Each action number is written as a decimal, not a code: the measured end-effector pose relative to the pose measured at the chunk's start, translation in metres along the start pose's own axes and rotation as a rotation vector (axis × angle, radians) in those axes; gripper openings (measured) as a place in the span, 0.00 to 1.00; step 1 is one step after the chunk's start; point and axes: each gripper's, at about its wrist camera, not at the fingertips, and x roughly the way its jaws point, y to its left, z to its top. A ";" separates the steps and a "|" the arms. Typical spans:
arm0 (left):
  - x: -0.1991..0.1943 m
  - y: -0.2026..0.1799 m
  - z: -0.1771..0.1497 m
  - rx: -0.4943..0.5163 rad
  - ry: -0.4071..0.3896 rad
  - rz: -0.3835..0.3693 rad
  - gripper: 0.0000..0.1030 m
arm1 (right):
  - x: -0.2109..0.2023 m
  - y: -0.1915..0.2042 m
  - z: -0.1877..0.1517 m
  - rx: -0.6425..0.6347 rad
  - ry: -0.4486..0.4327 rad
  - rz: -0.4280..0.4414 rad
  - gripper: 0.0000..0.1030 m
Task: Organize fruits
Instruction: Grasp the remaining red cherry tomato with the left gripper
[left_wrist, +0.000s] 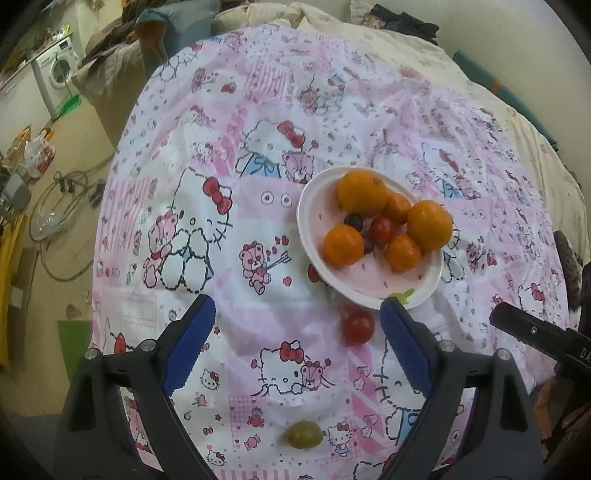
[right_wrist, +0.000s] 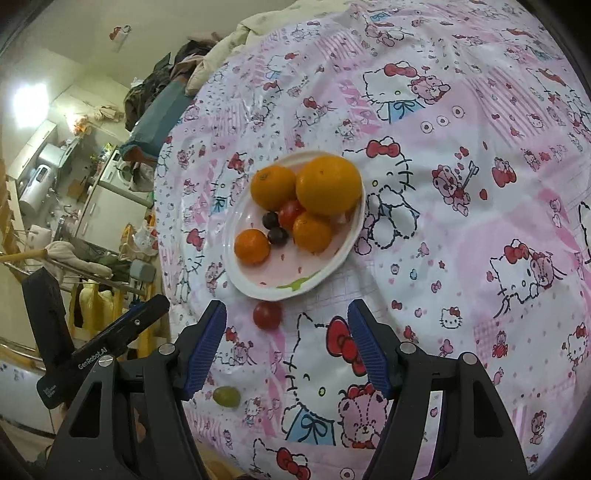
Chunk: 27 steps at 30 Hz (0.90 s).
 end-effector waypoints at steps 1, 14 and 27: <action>0.002 0.001 0.000 -0.001 0.002 -0.003 0.86 | 0.001 0.000 0.000 0.003 0.003 -0.005 0.69; 0.053 -0.038 -0.010 0.053 0.199 -0.078 0.64 | -0.007 -0.023 -0.001 0.108 0.008 -0.012 0.69; 0.109 -0.087 -0.022 0.227 0.310 0.054 0.25 | -0.018 -0.028 0.001 0.121 -0.002 0.008 0.69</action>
